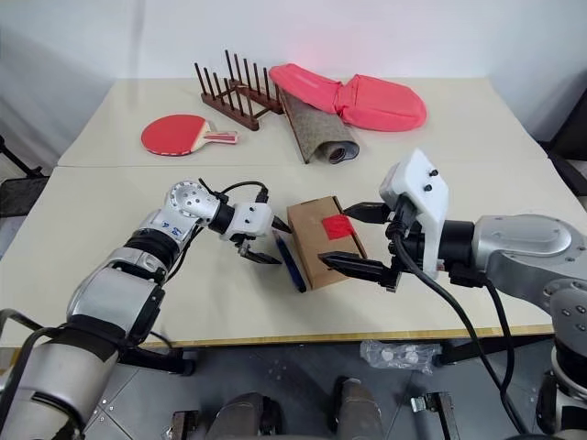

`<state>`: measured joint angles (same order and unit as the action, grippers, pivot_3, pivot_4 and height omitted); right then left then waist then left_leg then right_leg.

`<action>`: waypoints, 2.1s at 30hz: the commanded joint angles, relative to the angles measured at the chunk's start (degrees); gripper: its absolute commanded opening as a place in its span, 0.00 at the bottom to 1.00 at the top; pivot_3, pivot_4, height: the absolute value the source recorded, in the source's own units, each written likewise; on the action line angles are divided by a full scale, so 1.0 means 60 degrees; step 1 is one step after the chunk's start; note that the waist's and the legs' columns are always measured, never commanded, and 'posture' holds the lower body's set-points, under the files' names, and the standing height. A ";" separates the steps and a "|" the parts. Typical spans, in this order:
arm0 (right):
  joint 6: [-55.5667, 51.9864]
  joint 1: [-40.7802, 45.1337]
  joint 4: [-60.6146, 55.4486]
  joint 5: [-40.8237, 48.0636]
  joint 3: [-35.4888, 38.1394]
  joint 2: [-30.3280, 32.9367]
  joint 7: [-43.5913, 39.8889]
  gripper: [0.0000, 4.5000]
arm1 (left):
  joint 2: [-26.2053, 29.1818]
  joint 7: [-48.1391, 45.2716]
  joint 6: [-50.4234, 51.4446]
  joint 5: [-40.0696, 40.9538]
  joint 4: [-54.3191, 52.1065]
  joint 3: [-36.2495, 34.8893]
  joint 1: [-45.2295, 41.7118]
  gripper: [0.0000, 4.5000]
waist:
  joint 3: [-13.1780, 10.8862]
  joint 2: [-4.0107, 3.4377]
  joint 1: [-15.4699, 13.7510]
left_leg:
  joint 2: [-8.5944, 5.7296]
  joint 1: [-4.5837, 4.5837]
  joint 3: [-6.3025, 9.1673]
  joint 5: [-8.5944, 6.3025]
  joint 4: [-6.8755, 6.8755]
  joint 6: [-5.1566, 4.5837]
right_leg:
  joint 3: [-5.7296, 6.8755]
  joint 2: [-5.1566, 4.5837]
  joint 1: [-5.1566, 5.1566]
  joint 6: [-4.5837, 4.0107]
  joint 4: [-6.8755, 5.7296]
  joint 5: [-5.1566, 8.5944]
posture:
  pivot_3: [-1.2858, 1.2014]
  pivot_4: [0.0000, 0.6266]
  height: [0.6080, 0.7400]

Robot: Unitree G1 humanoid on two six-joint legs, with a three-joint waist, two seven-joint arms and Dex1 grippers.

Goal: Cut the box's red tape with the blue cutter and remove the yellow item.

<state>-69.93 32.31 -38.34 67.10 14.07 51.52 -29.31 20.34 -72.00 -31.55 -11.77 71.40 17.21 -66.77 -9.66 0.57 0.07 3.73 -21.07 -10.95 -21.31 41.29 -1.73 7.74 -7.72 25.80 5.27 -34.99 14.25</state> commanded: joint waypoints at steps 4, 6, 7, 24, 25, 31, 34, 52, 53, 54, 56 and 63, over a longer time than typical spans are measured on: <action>0.0209 -0.0028 -0.0242 0.0560 0.0309 0.0308 0.0526 1.00 | -0.0075 0.0094 0.0591 -0.0797 0.0495 0.0502 0.0282 0.68 | 0.0007 0.0000 0.0002 | -0.0001 0.0000 0.0012 0.0003 0.0001 -0.0007 | 0.0005 -0.0012 -0.0011 0.0003 0.0003 -0.0009 | 0.52 0.24 1.00; 0.0246 -0.0057 -0.0237 0.0666 0.0314 0.0368 0.0633 1.00 | -0.0053 0.0010 0.0682 -0.0810 0.0514 0.0522 0.0306 0.64 | 0.0012 0.0001 0.0004 | -0.0002 0.0000 0.0012 0.0004 0.0000 -0.0007 | 0.0007 -0.0012 -0.0011 0.0004 0.0005 -0.0009 | 0.52 0.24 1.00; 0.0259 -0.0071 -0.0240 0.0714 0.0318 0.0395 0.0684 1.00 | -0.0035 0.0039 0.0707 -0.0829 0.0517 0.0535 0.0318 0.59 | 0.0013 0.0001 0.0002 | -0.0003 -0.0001 0.0012 0.0004 0.0000 -0.0007 | 0.0007 -0.0011 -0.0011 0.0004 0.0006 -0.0010 | 0.52 0.24 1.00; 0.0570 -0.0140 -0.0140 0.1241 0.0176 0.0740 0.1134 1.00 | 0.0428 -0.0939 0.1162 -0.0807 0.0414 0.0770 0.0690 0.08 | 0.0120 0.0020 0.0147 | 0.0015 0.0014 0.0014 0.0004 -0.0013 -0.0016 | 0.0007 -0.0006 -0.0020 -0.0008 0.0021 -0.0021 | 0.52 0.24 1.00; 0.0603 -0.0133 -0.0117 0.1254 0.0154 0.0758 0.1132 1.00 | 0.0499 -0.1044 0.1163 -0.0789 0.0361 0.0774 0.0725 0.02 | 0.0123 0.0020 0.0241 | 0.0016 0.0014 0.0014 0.0004 -0.0026 -0.0012 | 0.0007 0.0000 -0.0019 -0.0009 0.0030 -0.0021 | 0.52 0.24 1.00; 0.0782 -0.0045 0.0054 0.1079 -0.0087 0.0752 0.0964 1.00 | 0.0995 -0.1678 0.1068 -0.0380 -0.0308 0.0498 0.1056 0.00 | 0.0131 0.0007 0.0370 | 0.0011 0.0016 0.0009 -0.0007 -0.0056 0.0021 | 0.0027 0.0042 -0.0010 -0.0027 0.0024 -0.0011 | 0.52 0.24 1.00; 0.0895 0.0005 0.0142 0.0956 -0.0234 0.0723 0.0849 1.00 | 0.1245 -0.1916 0.1026 -0.0176 -0.0840 0.0388 0.1323 0.00 | 0.0131 0.0007 0.0427 | 0.0015 0.0015 0.0008 -0.0011 -0.0059 0.0027 | 0.0023 0.0047 -0.0002 -0.0033 0.0025 -0.0007 | 0.52 0.24 1.00; 0.1535 0.0684 0.0882 -0.0075 -0.1417 0.0283 -0.0501 1.00 | 0.4021 0.0608 0.8181 0.1996 -1.4604 -0.2543 0.8583 0.00 | 0.0107 -0.0007 0.0314 | 0.0031 -0.0028 -0.0085 -0.0013 -0.0063 0.0039 | -0.0064 0.0032 0.0114 -0.0030 0.0001 -0.0009 | 0.52 0.24 1.00; 0.1577 0.0779 0.0997 -0.0218 -0.1529 0.0229 -0.0634 1.00 | 0.4058 0.0826 0.8318 0.1929 -1.4889 -0.2557 0.8785 0.00 | 0.0102 -0.0009 0.0282 | 0.0030 -0.0026 -0.0087 -0.0013 -0.0062 0.0039 | -0.0068 0.0027 0.0115 -0.0029 0.0002 -0.0009 | 0.52 0.24 1.00; 0.1625 0.0875 0.1116 -0.0364 -0.1646 0.0178 -0.0781 1.00 | 0.4103 0.0971 0.8490 0.1910 -1.5125 -0.2543 0.8963 0.00 | 0.0094 -0.0001 0.0221 | 0.0028 -0.0023 -0.0095 -0.0014 -0.0062 0.0038 | -0.0077 0.0026 0.0119 -0.0029 0.0006 -0.0009 | 0.52 0.24 1.00; 0.1753 0.1099 0.1350 -0.0682 -0.1939 0.0057 -0.1166 1.00 | 0.4128 0.1330 0.8590 0.1840 -1.5733 -0.2508 0.9498 0.00 | 0.0092 -0.0004 0.0161 | 0.0029 -0.0026 -0.0092 -0.0013 -0.0058 0.0037 | -0.0071 0.0023 0.0121 -0.0030 0.0021 -0.0009 | 0.52 0.24 1.00; 0.1979 0.1497 0.1769 -0.1405 -0.2415 -0.0265 -0.2007 1.00 | 0.4187 0.2200 0.9368 0.1821 -1.6731 -0.2217 1.0415 0.15 | 0.0090 -0.0008 0.0138 | 0.0021 -0.0028 -0.0108 -0.0020 -0.0069 0.0050 | -0.0068 0.0033 0.0128 -0.0030 -0.0005 -0.0009 | 0.52 0.24 1.00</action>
<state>-59.28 40.27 -27.05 59.28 -0.87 50.37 -39.99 45.17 -59.79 23.90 -0.49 -26.75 3.31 -5.37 -9.12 0.52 0.89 3.84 -21.24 -11.60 -21.44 40.88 -1.41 7.36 -7.50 26.56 5.09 -35.00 14.20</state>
